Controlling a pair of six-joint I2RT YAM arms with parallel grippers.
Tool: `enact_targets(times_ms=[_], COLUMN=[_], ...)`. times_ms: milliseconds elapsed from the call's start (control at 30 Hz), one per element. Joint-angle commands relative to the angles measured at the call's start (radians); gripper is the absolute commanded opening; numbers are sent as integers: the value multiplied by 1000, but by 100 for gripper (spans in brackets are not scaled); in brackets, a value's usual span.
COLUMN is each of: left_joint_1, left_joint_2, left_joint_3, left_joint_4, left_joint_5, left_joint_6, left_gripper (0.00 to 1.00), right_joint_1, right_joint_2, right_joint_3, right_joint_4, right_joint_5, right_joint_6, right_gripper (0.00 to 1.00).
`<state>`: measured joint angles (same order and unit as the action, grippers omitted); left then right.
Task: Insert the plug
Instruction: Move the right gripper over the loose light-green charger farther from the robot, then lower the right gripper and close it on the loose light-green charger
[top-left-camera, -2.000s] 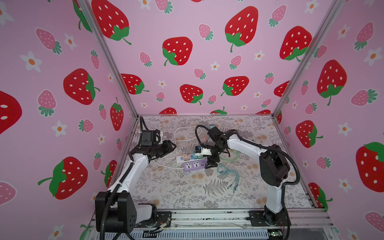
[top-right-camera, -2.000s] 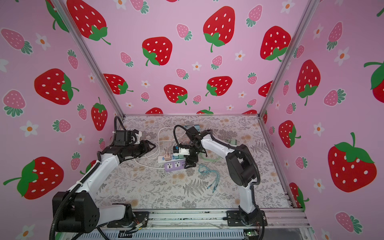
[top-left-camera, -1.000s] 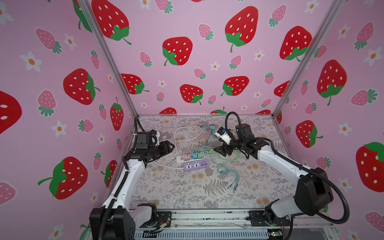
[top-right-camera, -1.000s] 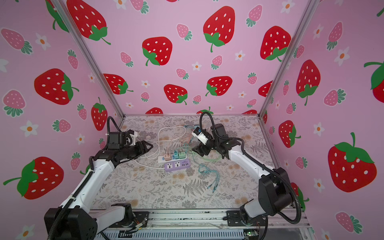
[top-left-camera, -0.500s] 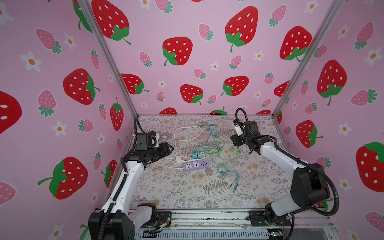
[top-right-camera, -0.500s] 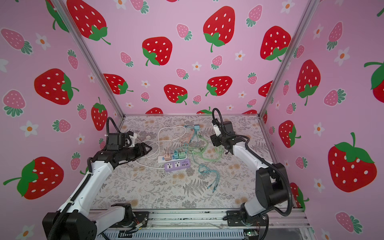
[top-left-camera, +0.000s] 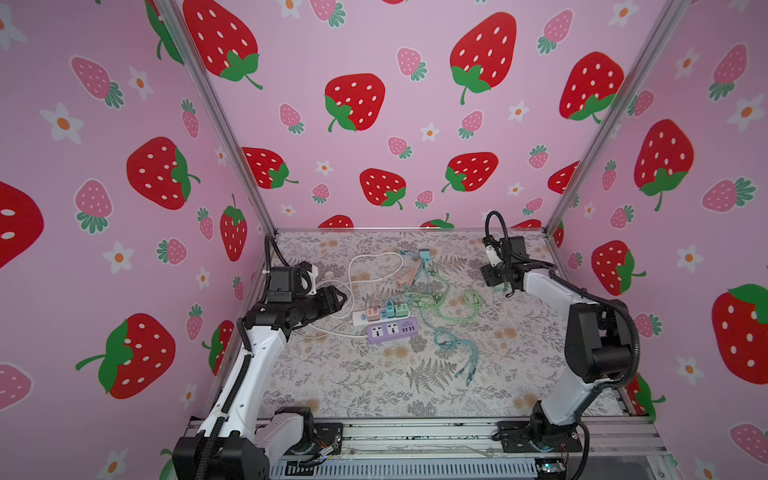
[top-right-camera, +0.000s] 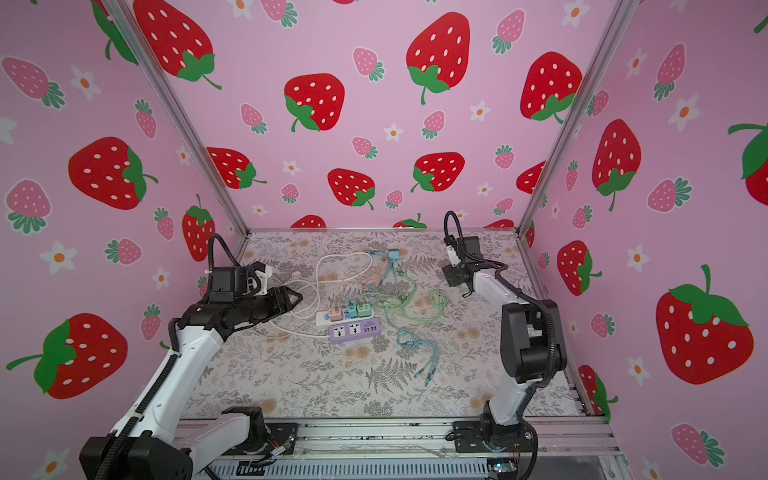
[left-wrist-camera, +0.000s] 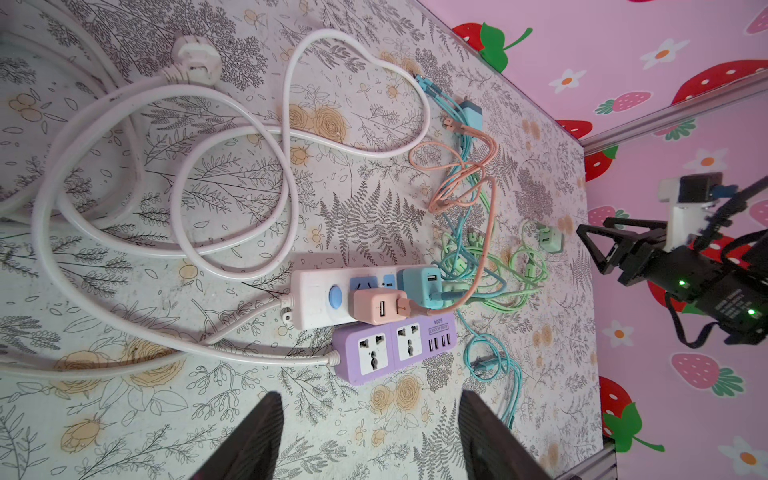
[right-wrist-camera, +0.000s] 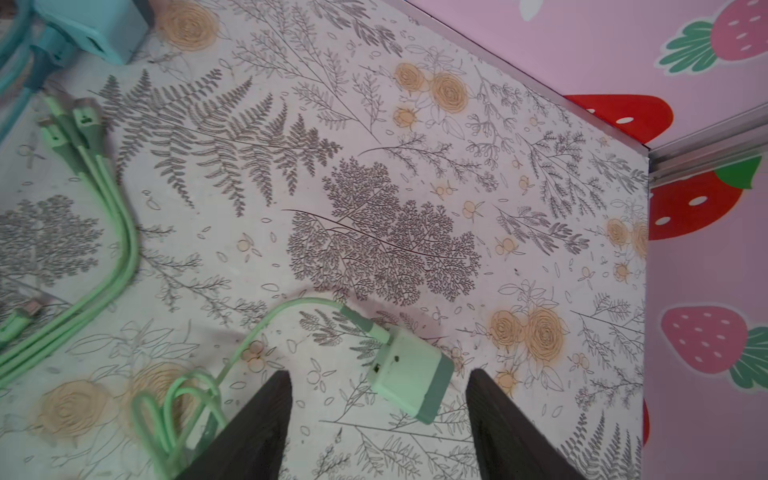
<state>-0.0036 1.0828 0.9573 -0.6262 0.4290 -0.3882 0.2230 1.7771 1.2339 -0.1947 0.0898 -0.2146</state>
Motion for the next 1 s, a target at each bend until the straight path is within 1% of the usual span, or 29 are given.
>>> enact_targets(times_ms=[0, 200, 367, 600, 800, 967], left_joint_1=[4, 6, 6, 4, 5, 5], left_joint_2=[-9, -12, -5, -10, -12, -12], left_joint_3=[37, 37, 35, 35, 37, 36], left_joint_4=[-24, -24, -14, -15, -20, -21], left_joint_5=[23, 33, 48, 57, 61, 65], left_joint_6=[19, 21, 19, 25, 35, 43], left_gripper=[69, 69, 69, 68, 68, 68], right_joint_1=[-38, -90, -100, -117, -127, -128], right_joint_2=[51, 126, 154, 200, 184, 110], right_joint_3=[29, 67, 65, 82, 60, -25], right_joint_4=[-32, -52, -42, -74, -118, -113], right_joint_5=[-57, -120, -172, -271, -315, -347], right_joint_6=[-18, 13, 2, 22, 58, 85], right_gripper=[69, 70, 70, 71, 71, 71])
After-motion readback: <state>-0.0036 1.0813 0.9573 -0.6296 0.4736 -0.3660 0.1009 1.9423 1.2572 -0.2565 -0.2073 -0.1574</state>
